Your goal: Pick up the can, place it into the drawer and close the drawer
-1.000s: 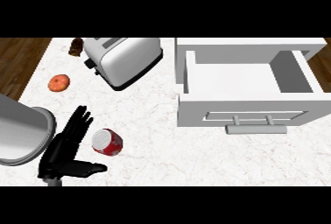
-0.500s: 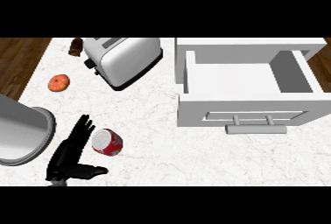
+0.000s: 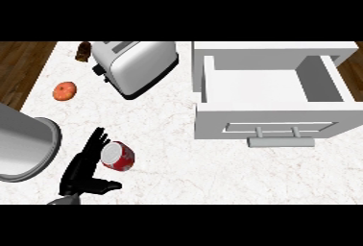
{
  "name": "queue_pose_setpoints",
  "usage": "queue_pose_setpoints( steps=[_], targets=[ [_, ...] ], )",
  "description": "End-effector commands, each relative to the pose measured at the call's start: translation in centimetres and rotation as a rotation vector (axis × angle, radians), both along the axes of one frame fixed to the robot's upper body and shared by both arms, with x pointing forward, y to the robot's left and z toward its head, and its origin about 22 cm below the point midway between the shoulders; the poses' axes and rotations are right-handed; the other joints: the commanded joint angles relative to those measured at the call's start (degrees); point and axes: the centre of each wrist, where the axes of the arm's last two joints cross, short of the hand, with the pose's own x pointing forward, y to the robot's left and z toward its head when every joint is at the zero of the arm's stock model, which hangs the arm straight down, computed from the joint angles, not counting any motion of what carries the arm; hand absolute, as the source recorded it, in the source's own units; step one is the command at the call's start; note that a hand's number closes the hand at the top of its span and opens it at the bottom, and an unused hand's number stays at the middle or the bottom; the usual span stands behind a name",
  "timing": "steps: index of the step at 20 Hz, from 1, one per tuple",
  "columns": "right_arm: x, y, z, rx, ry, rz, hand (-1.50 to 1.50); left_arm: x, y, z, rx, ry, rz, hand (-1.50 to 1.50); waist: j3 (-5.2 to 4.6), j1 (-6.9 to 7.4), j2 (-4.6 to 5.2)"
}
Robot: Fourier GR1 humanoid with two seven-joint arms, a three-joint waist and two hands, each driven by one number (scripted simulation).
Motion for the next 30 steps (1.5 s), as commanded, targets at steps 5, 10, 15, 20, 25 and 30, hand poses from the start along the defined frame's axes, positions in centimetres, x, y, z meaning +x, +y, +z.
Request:
queue_pose_setpoints(
  steps=[5, 10, 15, 20, 25, 30],
  targets=[
    [0.1, 0.3, 0.8, -0.002, -0.012, -0.002, -1.5, 2.2, -3.2, -2.1, -0.044, 0.0, -0.017, -1.5, -0.01, -0.12, 0.05],
    [-1.0, 1.4, 1.3, -0.002, 0.005, 0.017, -1.5, 1.5, -1.6, -2.3, -0.11, 0.028, -0.003, 1.5, 0.01, -0.03, -0.03],
    [-1.6, -0.4, -0.4, 0.016, 0.02, 0.019, -1.5, 3.5, -4.7, -1.3, -0.174, 0.032, -0.106, 1.5, 0.04, -0.09, -0.08],
    [-1.0, 0.2, -0.3, 0.03, 0.006, -0.001, -1.5, 5.0, -6.5, 0.4, -0.225, -0.066, -0.167, 1.5, 0.04, 0.04, -0.1],
    [-1.7, 0.0, -0.2, 0.016, 0.004, -0.011, -1.5, 5.6, -5.4, 3.4, -0.256, -0.149, -0.214, 1.5, 0.04, 0.17, -0.15],
    [-1.5, 1.1, 0.9, 0.037, -0.001, 0.004, -1.5, 7.2, -5.4, 5.4, -0.239, -0.182, 0.114, 1.5, 0.03, 0.2, -0.19]
  ],
)
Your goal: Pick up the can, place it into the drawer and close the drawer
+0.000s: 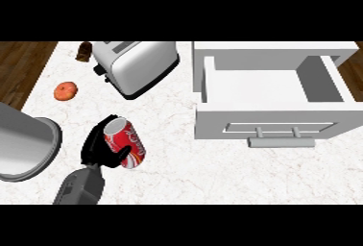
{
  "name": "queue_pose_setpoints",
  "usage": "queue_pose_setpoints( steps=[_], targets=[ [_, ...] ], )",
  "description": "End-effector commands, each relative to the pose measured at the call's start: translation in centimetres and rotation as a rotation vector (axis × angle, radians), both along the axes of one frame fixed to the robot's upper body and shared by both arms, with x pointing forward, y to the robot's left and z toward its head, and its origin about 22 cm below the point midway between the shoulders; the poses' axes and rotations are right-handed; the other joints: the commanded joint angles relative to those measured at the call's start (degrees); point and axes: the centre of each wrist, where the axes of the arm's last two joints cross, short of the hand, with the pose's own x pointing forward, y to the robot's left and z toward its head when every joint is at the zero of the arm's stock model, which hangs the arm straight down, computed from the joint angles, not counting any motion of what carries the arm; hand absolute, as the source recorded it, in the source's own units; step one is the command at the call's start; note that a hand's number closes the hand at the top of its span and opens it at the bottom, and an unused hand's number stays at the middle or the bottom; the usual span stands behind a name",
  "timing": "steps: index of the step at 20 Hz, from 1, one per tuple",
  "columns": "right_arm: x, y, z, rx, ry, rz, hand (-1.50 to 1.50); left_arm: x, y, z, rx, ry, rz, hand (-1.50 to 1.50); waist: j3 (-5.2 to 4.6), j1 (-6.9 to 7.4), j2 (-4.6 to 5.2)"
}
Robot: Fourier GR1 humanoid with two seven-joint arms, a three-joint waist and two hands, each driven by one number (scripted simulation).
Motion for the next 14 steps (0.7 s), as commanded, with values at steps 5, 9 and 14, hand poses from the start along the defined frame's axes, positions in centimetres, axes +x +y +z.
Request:
queue_pose_setpoints(
  steps=[5, 9, 14],
  targets=[
    [0.8, -0.1, 0.8, 0.009, -0.01, 0.0, -1.5, 2.7, -1.6, 5.3, 0.022, -0.038, 0.199, 1.5, -0.01, 0.06, 0.06],
    [-0.9, 0.6, 0.2, -0.007, -0.016, -0.002, -1.5, 3.9, -4.0, 8.6, 0.053, -0.112, 0.187, 1.5, 0.01, -0.49, 0.0],
    [-0.5, 0.6, 0.8, 0.001, -0.003, -0.003, -1.5, 4.8, -5.4, 11.7, 0.086, -0.117, 0.176, 1.5, -0.01, -0.28, 0.07]
  ],
)
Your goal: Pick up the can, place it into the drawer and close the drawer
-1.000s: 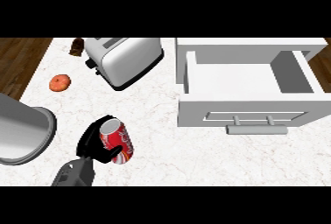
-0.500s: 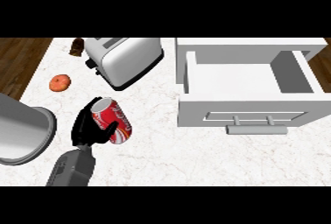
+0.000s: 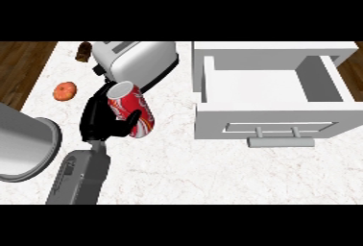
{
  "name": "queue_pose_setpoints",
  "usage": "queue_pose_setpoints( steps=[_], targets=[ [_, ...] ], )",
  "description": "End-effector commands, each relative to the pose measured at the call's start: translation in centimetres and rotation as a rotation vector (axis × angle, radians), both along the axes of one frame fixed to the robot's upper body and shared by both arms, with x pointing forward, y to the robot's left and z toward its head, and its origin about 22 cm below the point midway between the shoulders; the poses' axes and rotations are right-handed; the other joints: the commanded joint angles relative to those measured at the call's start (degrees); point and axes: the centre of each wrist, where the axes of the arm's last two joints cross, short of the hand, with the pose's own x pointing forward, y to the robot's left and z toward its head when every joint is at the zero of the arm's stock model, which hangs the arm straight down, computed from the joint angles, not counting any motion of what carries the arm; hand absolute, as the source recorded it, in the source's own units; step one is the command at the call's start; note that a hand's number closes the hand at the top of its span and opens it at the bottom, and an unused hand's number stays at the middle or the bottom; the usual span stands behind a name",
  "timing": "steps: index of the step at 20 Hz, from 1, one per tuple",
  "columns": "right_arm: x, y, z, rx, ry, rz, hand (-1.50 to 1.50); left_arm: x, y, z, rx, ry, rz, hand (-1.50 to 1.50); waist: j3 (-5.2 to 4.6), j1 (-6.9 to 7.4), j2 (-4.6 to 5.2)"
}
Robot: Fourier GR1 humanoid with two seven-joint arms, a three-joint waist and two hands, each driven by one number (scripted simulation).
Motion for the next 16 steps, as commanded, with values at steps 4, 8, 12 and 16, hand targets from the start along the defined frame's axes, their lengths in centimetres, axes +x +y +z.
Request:
queue_pose_setpoints(
  steps=[4, 8, 12, 16],
  targets=[
    [-0.4, -0.6, -0.5, 0.008, 0.008, -0.007, -1.5, 1.7, -1.3, 6.4, 0.036, -0.038, 0.007, 1.5, 0.02, -0.08, 0.0],
    [0.4, 0.2, -0.5, -0.002, -0.005, -0.012, -1.5, 1.2, -5.9, 9.1, 0.045, -0.063, -0.012, 1.5, 0.02, -0.14, 0.0],
    [-0.4, 0.1, -1.2, -0.012, 0.014, -0.005, -1.5, 3.0, -5.9, 11.2, 0.068, -0.081, -0.016, 1.5, 0.02, -0.28, 0.05],
    [1.8, 0.7, -0.4, 0.018, -0.01, -0.012, -1.5, 4.3, -9.2, 13.1, 0.086, -0.094, -0.023, 1.5, 0.0, -0.29, 0.2]
  ],
)
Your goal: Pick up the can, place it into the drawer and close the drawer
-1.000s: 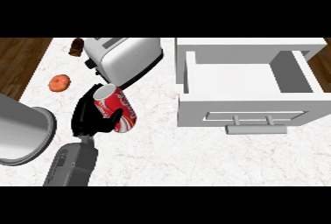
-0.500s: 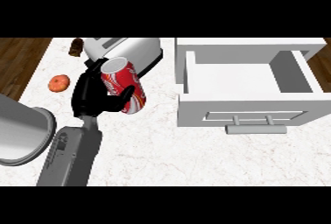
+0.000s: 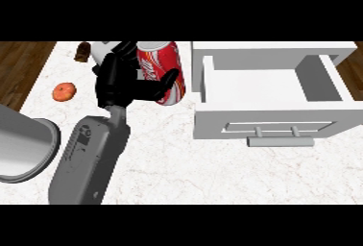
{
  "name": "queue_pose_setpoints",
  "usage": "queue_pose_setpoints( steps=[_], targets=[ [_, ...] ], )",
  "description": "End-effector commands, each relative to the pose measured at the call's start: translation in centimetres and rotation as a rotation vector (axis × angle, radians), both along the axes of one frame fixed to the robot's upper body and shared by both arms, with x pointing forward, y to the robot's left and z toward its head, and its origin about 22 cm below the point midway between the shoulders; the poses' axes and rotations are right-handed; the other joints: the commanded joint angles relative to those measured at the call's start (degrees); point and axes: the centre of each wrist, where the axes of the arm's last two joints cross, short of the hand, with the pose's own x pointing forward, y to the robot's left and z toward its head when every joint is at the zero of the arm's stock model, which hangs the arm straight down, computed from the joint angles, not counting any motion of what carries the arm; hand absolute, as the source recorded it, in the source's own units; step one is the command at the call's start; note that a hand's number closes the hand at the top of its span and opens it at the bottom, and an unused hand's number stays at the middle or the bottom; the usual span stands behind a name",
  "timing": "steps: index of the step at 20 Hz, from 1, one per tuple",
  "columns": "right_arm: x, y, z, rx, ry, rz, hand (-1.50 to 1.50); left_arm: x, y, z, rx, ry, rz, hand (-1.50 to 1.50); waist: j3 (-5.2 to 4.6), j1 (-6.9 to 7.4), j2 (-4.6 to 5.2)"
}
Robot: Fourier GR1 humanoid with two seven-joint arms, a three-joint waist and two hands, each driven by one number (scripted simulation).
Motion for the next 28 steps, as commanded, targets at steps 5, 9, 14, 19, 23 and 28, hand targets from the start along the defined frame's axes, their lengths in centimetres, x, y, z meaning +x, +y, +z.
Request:
queue_pose_setpoints(
  steps=[5, 9, 14, 19, 23, 28],
  targets=[
    [1.2, -1.1, -0.4, -0.006, 0.002, -0.006, -1.5, 2.4, -3.8, 4.6, 0.017, 0.012, -0.035, 1.5, 0.01, -0.15, 0.12],
    [1.5, 0.8, 0.0, 0.019, -0.007, 0.033, -1.5, 3.1, -5.8, 4.8, 0.025, -0.009, 0.0, 1.5, 0.0, -0.5, 0.16],
    [-0.1, 0.7, 0.5, 0.014, 0.002, 0.02, -1.5, 3.8, -8.4, 7.1, 0.057, 0.005, 0.005, 1.5, 0.01, -0.91, 0.1],
    [2.4, 0.7, -0.6, 0.028, -0.023, 0.02, -1.5, 5.3, -10.4, 9.1, 0.055, -0.005, -0.004, 1.5, 0.03, -1.08, 0.37],
    [1.6, 1.5, 0.8, -0.005, -0.022, 0.03, -1.5, 5.2, -11.8, 7.8, 0.08, 0.022, -0.015, 1.5, 0.01, -1.62, 0.33],
    [2.1, 0.1, -0.3, 0.015, -0.012, 0.019, -1.5, 5.6, -12.7, 8.0, 0.078, 0.023, -0.028, 1.5, 0.03, -1.42, 0.35]
  ],
)
